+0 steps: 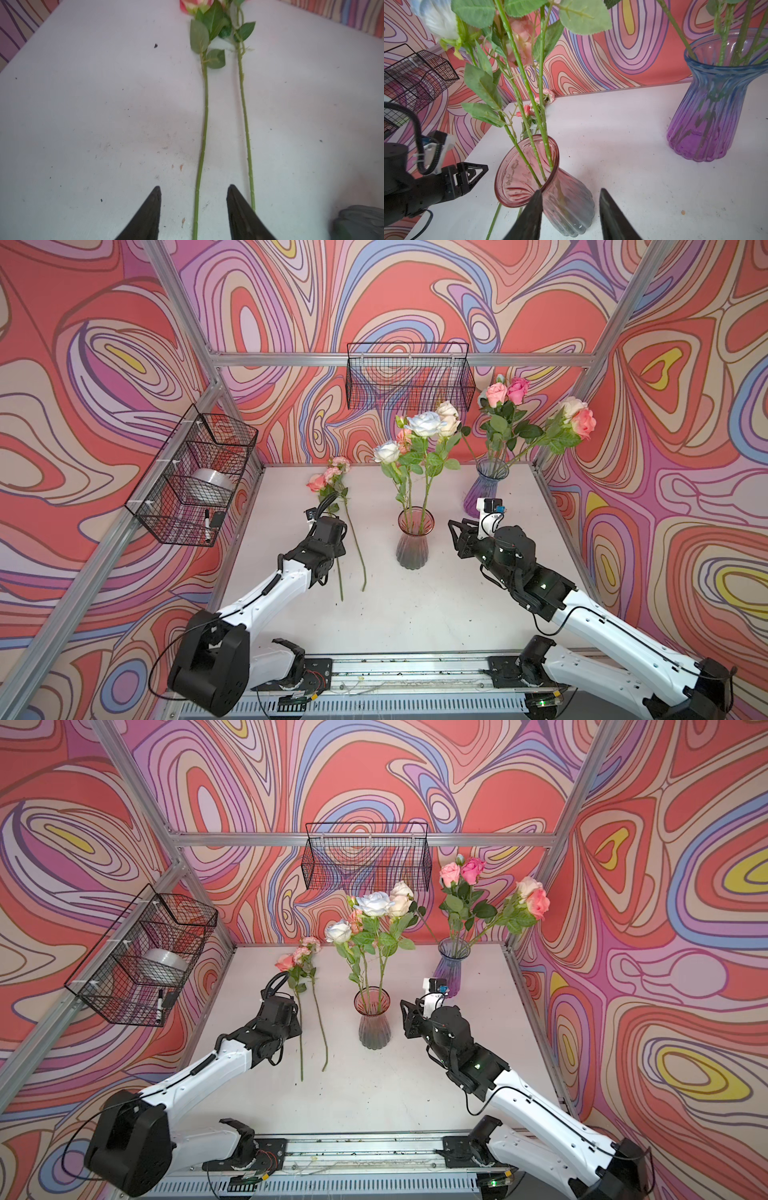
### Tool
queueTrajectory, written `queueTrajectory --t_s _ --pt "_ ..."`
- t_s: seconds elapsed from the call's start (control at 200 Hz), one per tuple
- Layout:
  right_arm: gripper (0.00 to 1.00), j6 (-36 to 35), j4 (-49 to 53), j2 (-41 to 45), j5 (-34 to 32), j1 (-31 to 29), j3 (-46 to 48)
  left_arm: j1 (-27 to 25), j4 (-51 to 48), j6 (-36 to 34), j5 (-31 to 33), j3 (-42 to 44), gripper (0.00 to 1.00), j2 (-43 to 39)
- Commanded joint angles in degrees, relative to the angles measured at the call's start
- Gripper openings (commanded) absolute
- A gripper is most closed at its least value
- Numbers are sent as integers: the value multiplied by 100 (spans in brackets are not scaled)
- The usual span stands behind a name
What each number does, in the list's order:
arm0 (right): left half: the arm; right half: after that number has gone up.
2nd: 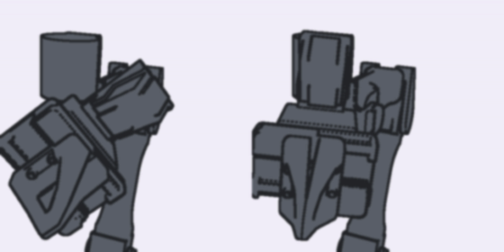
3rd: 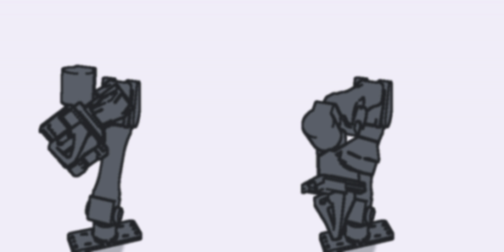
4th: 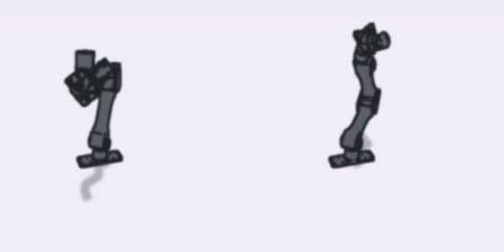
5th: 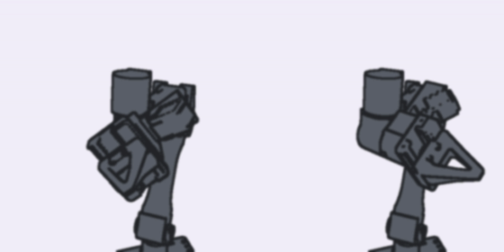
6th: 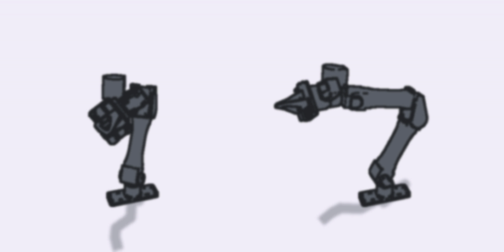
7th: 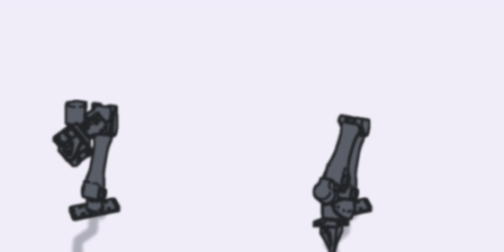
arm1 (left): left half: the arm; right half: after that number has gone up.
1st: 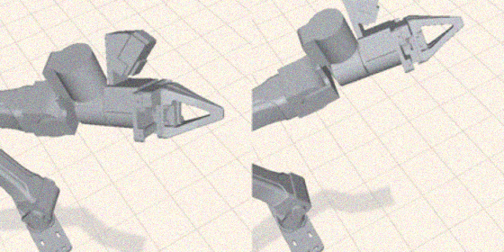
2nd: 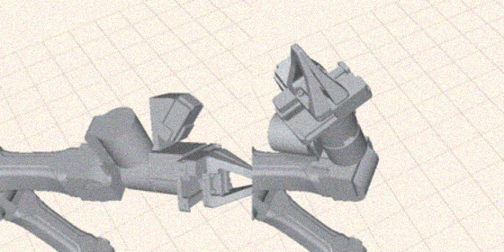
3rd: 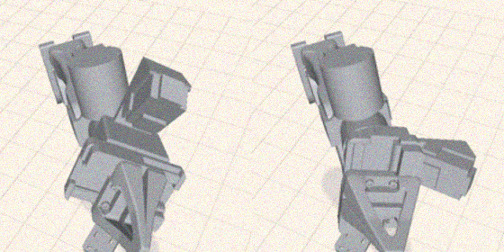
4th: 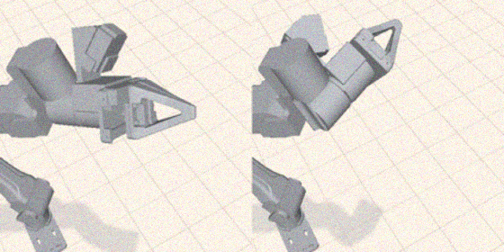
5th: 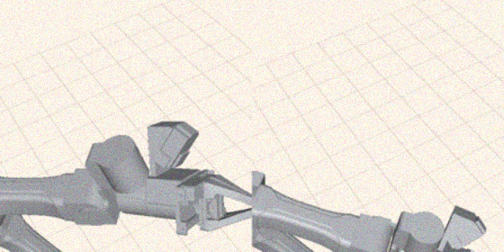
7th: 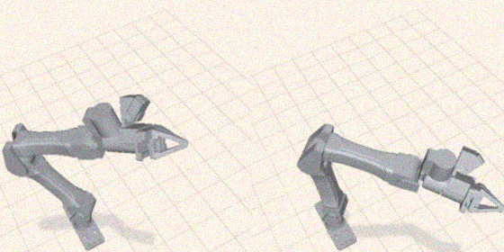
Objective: Arrange the flowers into the vase
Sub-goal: 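Move the left gripper back down to the two remaining pink roses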
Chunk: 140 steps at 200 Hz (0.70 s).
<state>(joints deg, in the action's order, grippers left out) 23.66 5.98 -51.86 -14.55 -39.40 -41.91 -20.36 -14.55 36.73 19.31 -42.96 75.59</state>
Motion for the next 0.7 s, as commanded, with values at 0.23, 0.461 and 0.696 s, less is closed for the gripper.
queueTrajectory --t_s 0.23,0.461,0.696 --pt "45 50 -190 143 -55 19 322 1074 -1048 -671 -1443 -2503 49 2490" --pt "45 42 -366 99 -92 20 506 1147 -1731 -1084 -1528 -3683 41 3635" --pt "45 33 -544 -40 -39 19 561 1188 -2138 -1276 -1478 -4270 36 4251"
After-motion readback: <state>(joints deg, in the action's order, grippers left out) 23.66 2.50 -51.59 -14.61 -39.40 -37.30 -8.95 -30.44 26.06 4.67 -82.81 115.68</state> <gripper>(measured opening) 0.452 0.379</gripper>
